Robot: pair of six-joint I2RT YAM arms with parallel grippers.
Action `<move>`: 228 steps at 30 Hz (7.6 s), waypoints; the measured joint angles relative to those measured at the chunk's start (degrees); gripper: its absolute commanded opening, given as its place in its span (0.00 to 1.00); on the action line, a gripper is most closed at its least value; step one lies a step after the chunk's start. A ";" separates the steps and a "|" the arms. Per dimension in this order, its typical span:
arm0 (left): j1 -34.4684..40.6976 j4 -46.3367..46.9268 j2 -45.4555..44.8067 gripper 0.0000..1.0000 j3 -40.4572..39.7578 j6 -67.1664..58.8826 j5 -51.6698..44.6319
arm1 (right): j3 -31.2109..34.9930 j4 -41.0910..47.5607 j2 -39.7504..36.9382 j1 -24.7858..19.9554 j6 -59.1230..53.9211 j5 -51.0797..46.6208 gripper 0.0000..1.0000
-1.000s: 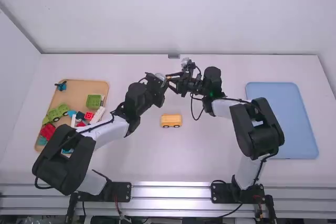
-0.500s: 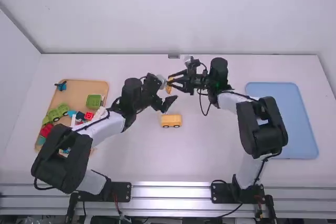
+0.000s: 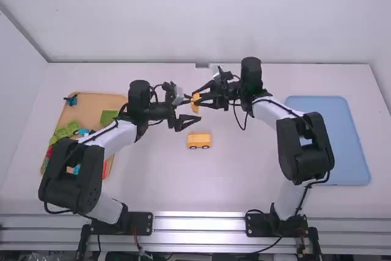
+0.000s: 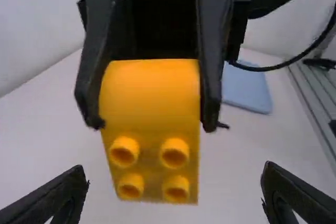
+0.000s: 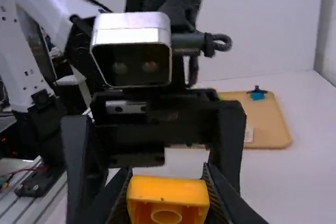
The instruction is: Assemble lego blocks to make yellow taxi
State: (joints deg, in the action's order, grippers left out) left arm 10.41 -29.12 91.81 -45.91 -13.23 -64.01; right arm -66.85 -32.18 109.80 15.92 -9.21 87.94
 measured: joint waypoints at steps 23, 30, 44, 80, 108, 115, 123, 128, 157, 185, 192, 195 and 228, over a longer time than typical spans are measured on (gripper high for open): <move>0.09 17.40 0.00 0.02 -2.29 2.25 10.21 | -0.04 3.56 0.00 -0.44 0.48 -9.86 0.98; 1.27 52.15 0.02 0.02 -15.52 -5.66 33.31 | -0.04 19.21 0.00 -3.65 -1.27 -32.20 0.98; 1.88 79.41 14.73 0.02 -30.18 -35.54 50.40 | -8.24 48.33 0.00 -3.50 -13.90 -59.32 0.99; 8.22 62.18 17.14 0.99 -16.11 -56.72 54.49 | -9.73 50.18 0.00 -3.50 -15.41 -64.35 0.98; -13.64 14.75 20.70 0.78 8.52 -51.19 2.69 | -9.75 50.18 0.00 -3.32 -16.33 -64.06 0.99; -13.57 16.44 20.70 0.73 8.46 -52.70 3.65 | -9.75 50.38 0.00 -3.32 -16.39 -64.06 0.99; -13.57 16.44 21.09 0.45 8.46 -53.72 4.44 | -9.75 50.40 0.00 -3.32 -16.48 -64.08 0.99; -13.57 16.35 21.27 0.40 8.46 -53.90 5.01 | -9.75 50.36 0.00 -3.32 -16.20 -64.08 0.99; -13.57 22.56 5.97 0.24 7.98 -50.80 5.46 | -9.64 60.76 -0.24 -5.51 -33.07 -48.04 0.98; -1.88 25.40 -1.49 0.17 7.98 -51.32 8.79 | 26.77 12.55 -1.79 -7.65 -48.54 -20.46 0.99; -1.68 18.47 1.33 0.18 7.96 -46.36 8.79 | 26.51 3.54 6.69 -3.72 -52.28 -17.81 0.98; -1.66 15.91 3.93 0.19 7.96 -44.63 8.22 | 26.47 0.57 7.96 -2.62 -52.33 -17.68 0.98; -0.55 11.23 9.25 0.19 7.91 -42.01 4.63 | 19.93 -3.26 18.69 -0.20 -41.79 -20.55 0.99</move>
State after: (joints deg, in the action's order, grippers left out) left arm 9.87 -17.89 101.06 -38.00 -55.24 -59.37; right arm -46.92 -35.44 128.49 15.73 -51.00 67.40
